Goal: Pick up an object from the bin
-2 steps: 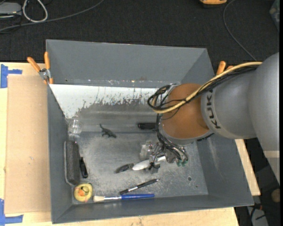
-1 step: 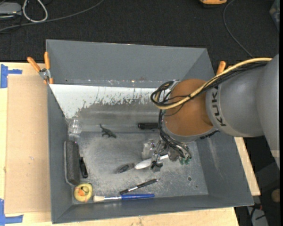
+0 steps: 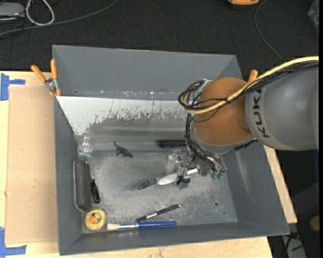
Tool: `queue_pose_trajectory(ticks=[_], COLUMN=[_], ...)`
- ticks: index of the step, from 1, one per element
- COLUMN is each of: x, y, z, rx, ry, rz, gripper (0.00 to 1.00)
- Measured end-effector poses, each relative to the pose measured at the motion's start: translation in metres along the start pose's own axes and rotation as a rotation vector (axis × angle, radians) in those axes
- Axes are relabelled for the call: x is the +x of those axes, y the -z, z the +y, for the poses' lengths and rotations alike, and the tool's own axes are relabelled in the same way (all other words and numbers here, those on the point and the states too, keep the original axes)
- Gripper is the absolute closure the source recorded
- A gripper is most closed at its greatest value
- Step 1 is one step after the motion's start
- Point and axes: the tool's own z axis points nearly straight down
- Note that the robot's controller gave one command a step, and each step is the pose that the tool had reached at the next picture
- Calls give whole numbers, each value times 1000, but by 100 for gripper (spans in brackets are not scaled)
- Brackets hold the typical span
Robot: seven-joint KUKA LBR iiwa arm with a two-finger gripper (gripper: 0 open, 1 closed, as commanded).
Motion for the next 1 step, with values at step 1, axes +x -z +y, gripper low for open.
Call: queue_pose_trajectory(ticks=[1], x=[0], y=[14], z=[1], rx=[0], ry=[2], rz=[1], gripper=[100])
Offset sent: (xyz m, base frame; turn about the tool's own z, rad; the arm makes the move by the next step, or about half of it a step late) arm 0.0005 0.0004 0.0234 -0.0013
